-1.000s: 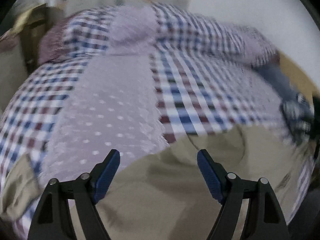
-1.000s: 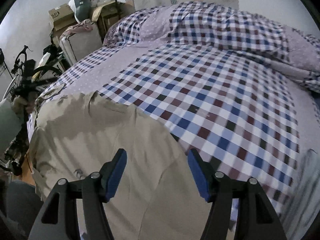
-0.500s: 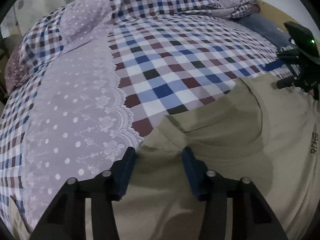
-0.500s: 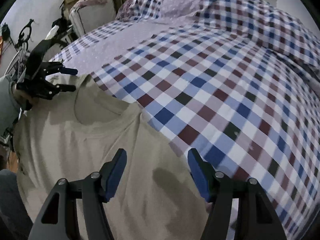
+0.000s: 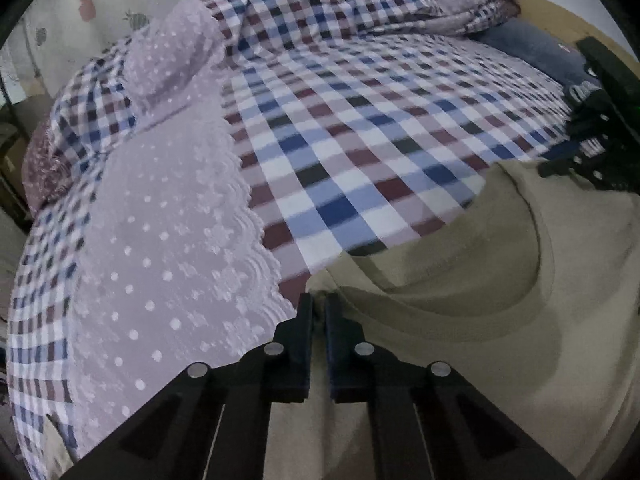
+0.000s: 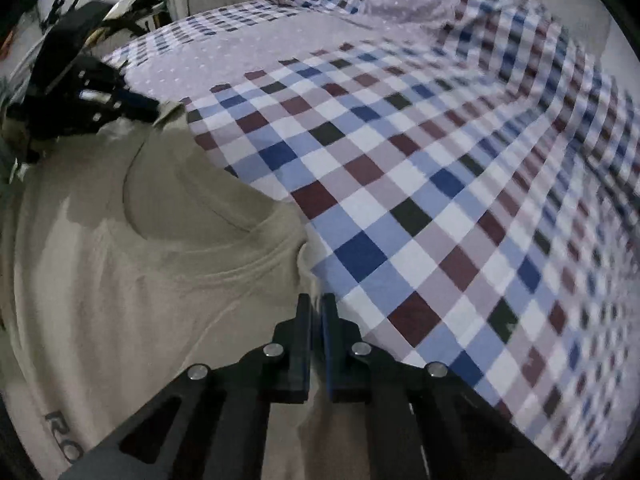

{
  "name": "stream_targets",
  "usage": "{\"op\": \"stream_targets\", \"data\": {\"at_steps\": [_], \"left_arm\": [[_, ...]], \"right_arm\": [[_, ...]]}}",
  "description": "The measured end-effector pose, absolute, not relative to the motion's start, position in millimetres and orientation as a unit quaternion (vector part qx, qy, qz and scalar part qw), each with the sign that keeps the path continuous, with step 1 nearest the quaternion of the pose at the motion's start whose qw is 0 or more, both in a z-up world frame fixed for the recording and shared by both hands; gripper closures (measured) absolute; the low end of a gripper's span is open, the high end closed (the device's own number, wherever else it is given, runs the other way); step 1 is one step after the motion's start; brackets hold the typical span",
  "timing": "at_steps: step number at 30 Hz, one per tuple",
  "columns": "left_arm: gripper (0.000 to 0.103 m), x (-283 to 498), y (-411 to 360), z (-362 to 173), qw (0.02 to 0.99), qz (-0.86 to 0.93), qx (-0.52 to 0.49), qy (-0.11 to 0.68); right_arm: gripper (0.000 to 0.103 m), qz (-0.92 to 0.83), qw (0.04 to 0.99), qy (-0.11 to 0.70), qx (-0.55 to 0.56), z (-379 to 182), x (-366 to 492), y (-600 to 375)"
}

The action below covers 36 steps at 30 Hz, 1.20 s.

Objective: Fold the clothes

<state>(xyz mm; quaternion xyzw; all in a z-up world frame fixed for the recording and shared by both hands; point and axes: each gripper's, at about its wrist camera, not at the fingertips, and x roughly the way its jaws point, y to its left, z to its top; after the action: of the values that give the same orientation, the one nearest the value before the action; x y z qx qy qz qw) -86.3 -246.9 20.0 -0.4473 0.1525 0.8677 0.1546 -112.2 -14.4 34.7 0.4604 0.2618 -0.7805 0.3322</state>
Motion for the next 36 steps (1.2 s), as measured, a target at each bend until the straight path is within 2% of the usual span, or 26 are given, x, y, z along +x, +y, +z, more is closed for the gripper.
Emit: {"op": "stream_targets", "data": {"at_steps": [9, 11, 14, 17, 20, 22, 23, 24, 25, 26, 30, 32, 36], "left_arm": [[0.103, -125, -225, 33, 0.085, 0.891, -0.419, 0.155], [0.103, -144, -221, 35, 0.043, 0.898, -0.405, 0.168], [0.103, -176, -232, 45, 0.017, 0.903, -0.413, 0.122], [0.103, -193, -235, 38, 0.113, 0.879, -0.457, 0.070], [0.103, -181, -236, 29, 0.150, 0.862, -0.474, 0.093], [0.097, -171, -238, 24, 0.168, 0.851, -0.484, 0.109], [0.091, -165, -240, 21, 0.177, 0.846, -0.489, 0.117], [0.079, -160, -241, 18, 0.186, 0.840, -0.494, 0.125], [0.072, -155, -242, 16, 0.195, 0.834, -0.499, 0.133], [0.059, -149, -243, 13, 0.204, 0.827, -0.504, 0.141], [0.053, -144, -251, 18, 0.224, 0.823, -0.508, 0.122], [0.043, -141, -254, 23, 0.229, 0.826, -0.502, 0.116], [0.041, -136, -261, 33, 0.240, 0.831, -0.491, 0.102]], "right_arm": [[0.101, -0.835, 0.255, 0.293, 0.391, 72, -110, 2], [0.102, -0.838, 0.237, 0.304, 0.386, 75, -118, 2], [0.102, -0.838, 0.218, 0.323, 0.382, 73, -132, 0], [0.102, -0.834, 0.220, 0.328, 0.385, 66, -144, -4], [0.101, -0.829, 0.230, 0.323, 0.395, 56, -152, -6], [0.101, -0.822, 0.243, 0.315, 0.408, 47, -151, -1], [0.101, -0.821, 0.248, 0.308, 0.412, 44, -149, 1], [0.101, -0.820, 0.253, 0.301, 0.416, 41, -147, 4], [0.101, -0.819, 0.258, 0.294, 0.420, 38, -145, 7], [0.100, -0.818, 0.263, 0.287, 0.424, 35, -143, 10], [0.100, -0.819, 0.268, 0.270, 0.430, 27, -136, 14], [0.100, -0.818, 0.269, 0.266, 0.433, 25, -134, 15], [0.100, -0.819, 0.268, 0.262, 0.435, 26, -131, 16]]}}
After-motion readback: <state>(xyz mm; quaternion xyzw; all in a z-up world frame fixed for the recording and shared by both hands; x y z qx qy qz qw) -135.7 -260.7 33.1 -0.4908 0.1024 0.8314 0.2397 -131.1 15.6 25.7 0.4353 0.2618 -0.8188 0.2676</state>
